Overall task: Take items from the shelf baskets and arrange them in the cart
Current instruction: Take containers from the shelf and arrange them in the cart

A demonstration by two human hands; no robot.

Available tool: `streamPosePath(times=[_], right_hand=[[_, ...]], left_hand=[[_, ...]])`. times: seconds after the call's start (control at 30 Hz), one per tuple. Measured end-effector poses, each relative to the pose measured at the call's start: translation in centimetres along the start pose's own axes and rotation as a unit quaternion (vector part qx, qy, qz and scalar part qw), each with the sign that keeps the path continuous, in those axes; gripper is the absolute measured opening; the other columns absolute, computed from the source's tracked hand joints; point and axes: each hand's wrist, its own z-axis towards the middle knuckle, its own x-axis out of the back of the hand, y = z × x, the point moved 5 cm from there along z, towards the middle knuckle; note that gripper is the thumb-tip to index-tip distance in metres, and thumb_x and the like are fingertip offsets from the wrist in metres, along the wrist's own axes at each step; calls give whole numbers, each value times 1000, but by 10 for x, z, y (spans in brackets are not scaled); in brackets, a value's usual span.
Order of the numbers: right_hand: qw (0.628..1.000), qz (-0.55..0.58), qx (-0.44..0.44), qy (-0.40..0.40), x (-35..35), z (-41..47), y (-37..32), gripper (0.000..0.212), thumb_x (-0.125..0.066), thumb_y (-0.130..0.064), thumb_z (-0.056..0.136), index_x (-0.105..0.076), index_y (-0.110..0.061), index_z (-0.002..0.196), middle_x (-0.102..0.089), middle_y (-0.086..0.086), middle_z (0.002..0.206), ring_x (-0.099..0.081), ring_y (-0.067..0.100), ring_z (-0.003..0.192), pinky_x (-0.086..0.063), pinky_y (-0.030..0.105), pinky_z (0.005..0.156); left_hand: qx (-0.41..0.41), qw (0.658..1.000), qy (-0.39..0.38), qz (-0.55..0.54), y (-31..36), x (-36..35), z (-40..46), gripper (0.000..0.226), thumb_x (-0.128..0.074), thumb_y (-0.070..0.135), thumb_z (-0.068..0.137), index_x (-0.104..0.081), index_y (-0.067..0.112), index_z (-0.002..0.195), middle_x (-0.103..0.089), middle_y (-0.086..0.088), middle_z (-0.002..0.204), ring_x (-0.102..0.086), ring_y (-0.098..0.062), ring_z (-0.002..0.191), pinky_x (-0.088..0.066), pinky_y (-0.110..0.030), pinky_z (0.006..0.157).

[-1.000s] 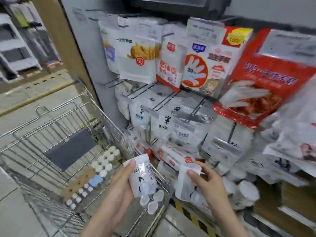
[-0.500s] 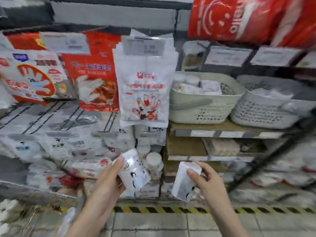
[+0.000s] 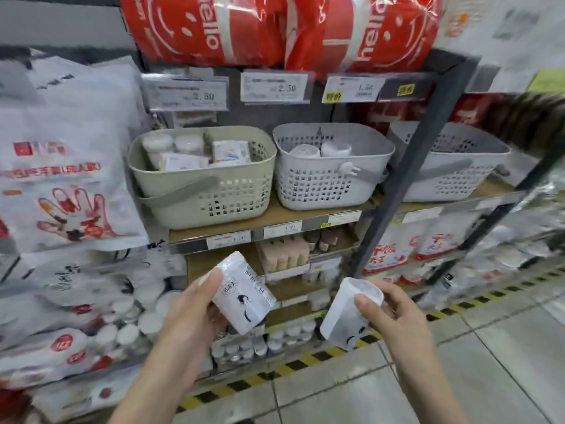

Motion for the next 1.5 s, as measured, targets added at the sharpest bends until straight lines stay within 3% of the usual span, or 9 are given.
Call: streamPosePath(times=[0.13, 0.5, 0.83, 0.97, 1.13, 1.2, 1.3, 1.4, 1.5], right_hand=[[999, 30, 25, -3, 4, 20, -12, 56, -77, -40, 53, -66, -19, 104, -72, -16, 87, -67, -2, 77, -49, 10, 57], [988, 40, 130, 80, 43, 131, -79, 54, -78, -54, 54, -70, -29, 101, -73, -8, 97, -69, 7, 88, -54, 18, 64], [958, 103, 240, 121, 28, 212, -120, 54, -75, -44, 64, -57, -24, 111, -69, -12, 106, -66, 7, 103, -54, 17, 78], [944, 89, 289, 129, 16, 227, -130, 53, -78, -37, 68, -53, -31, 113, -64, -14, 111, -63, 5, 105, -51, 14, 80], [943, -1, 300, 142, 7, 251, -133, 61, -72, -44, 74, -45, -29, 127, -50, -6, 128, -54, 12, 120, -49, 40, 99], [943, -13, 295, 151, 7, 259, -130, 60, -70, -43, 78, -42, -30, 130, -48, -9, 130, -51, 9, 122, -47, 41, 102], [933, -44, 311, 177, 8, 264, -129, 55, -66, -41, 83, -36, -40, 129, -41, -27, 127, -45, -1, 123, -43, 33, 105], [922, -77, 322, 201, 7, 265, -128, 55, -63, -36, 88, -31, -38, 132, -32, -38, 124, -41, -1, 125, -39, 28, 105], [915, -87, 330, 215, 6, 265, -127, 58, -59, -37, 88, -30, -30, 138, -35, -29, 122, -39, 3, 126, -35, 16, 103]], left_hand=[[-33, 999, -9, 19, 15, -18, 24, 55, -55, 38, 74, -60, 7, 118, -68, -15, 106, -64, -27, 89, -55, -27, 57], [-163, 986, -39, 14, 79, -124, 134, 47, -64, 41, 66, -62, 16, 106, -74, 0, 93, -70, -11, 82, -57, -24, 61], [-264, 960, -31, 93, 119, -194, 214, 50, -73, 55, 67, -65, 25, 105, -72, 3, 104, -67, -14, 101, -48, -46, 97], [-321, 937, -59, 124, 127, -222, 228, 33, -72, 45, 77, -62, 45, 108, -67, 25, 108, -60, 9, 100, -47, -17, 83], [-360, 911, -93, 178, 128, -253, 249, 37, -69, 14, 84, -61, 50, 92, -61, 45, 91, -54, 24, 91, -40, 1, 72], [-353, 912, -112, 177, 123, -261, 257, 36, -69, 10, 84, -64, 44, 96, -65, 36, 94, -56, 21, 92, -41, 0, 74], [-364, 892, -111, 245, 121, -274, 262, 22, -69, 10, 84, -63, 12, 106, -68, -8, 106, -58, -6, 105, -38, 1, 82], [-384, 863, -104, 310, 119, -285, 266, 21, -70, 15, 85, -55, 28, 93, -64, -4, 102, -57, -20, 113, -41, -23, 97], [-345, 844, -103, 398, 107, -286, 277, 33, -70, 30, 84, -57, 34, 114, -55, 13, 116, -49, -6, 115, -33, -16, 90]])
